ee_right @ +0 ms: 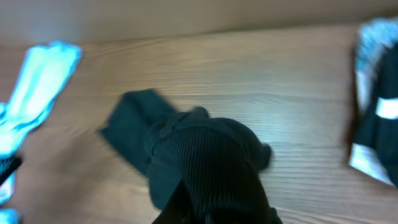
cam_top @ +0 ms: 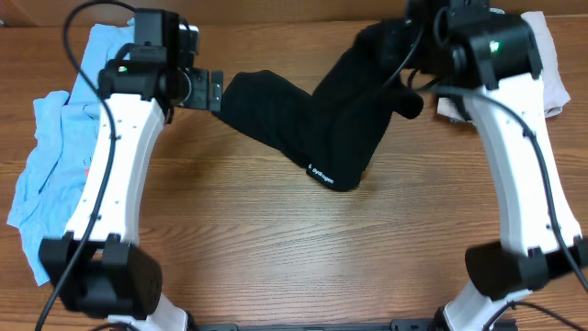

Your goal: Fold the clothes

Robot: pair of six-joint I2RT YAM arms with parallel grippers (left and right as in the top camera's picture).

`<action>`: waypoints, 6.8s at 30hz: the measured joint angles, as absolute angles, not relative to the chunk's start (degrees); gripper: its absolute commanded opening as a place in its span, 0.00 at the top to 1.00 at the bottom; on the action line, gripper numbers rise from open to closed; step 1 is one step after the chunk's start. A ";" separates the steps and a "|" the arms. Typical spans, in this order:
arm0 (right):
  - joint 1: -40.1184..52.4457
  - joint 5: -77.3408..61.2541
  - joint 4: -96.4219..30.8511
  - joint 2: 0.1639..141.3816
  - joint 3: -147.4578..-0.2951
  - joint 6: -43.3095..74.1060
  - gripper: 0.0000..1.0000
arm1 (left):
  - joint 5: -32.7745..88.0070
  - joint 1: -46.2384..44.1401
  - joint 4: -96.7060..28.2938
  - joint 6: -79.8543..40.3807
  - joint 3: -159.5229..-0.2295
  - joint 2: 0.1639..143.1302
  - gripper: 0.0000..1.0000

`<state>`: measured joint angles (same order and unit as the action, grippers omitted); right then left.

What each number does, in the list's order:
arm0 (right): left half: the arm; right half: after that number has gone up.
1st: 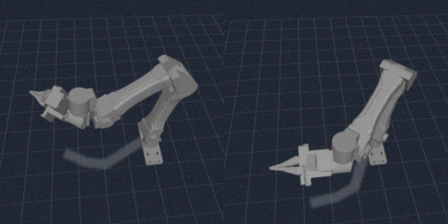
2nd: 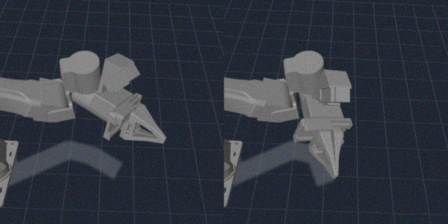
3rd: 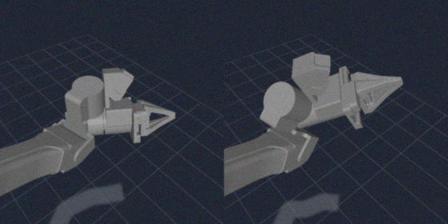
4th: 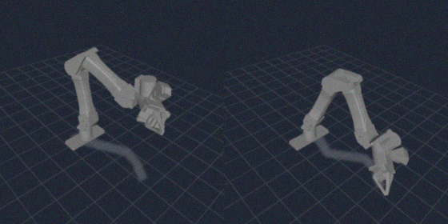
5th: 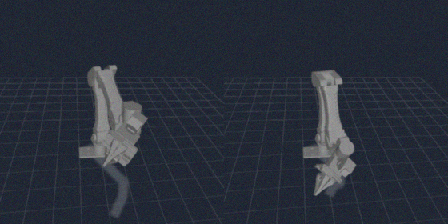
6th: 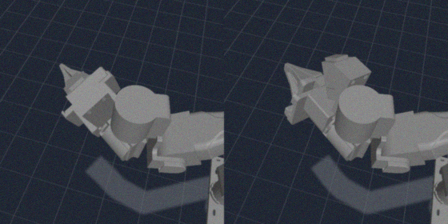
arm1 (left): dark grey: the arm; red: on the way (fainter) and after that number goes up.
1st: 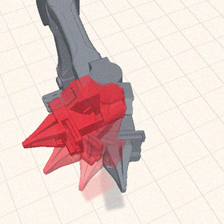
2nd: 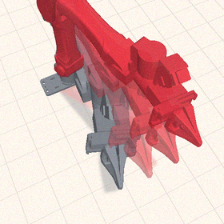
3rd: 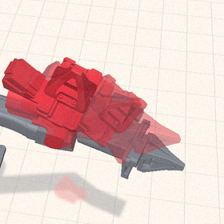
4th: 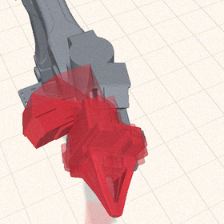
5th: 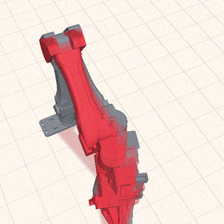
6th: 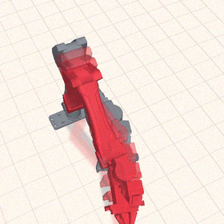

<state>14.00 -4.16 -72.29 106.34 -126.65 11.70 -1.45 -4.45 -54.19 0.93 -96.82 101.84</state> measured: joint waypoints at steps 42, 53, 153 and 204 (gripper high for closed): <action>3.03 -7.33 -72.16 121.21 -126.65 13.28 0.50 | 0.58 -4.51 -34.11 -19.42 -95.26 128.16 0.57; 3.03 -7.31 -73.23 121.21 -126.65 13.28 0.50 | 0.36 -4.84 -35.27 -20.43 -95.26 128.18 0.96; 31.20 -5.41 -48.40 113.51 -91.83 7.35 0.21 | -7.92 -4.08 -61.73 -11.40 -116.51 109.58 0.96; 7.27 -8.75 -78.72 101.41 -126.06 10.55 0.53 | -6.98 -1.89 -66.24 -10.33 -127.79 102.59 0.96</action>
<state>7.27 -8.75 -78.72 101.41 -126.06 10.55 -6.98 -1.89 -66.24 -10.33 -127.79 102.59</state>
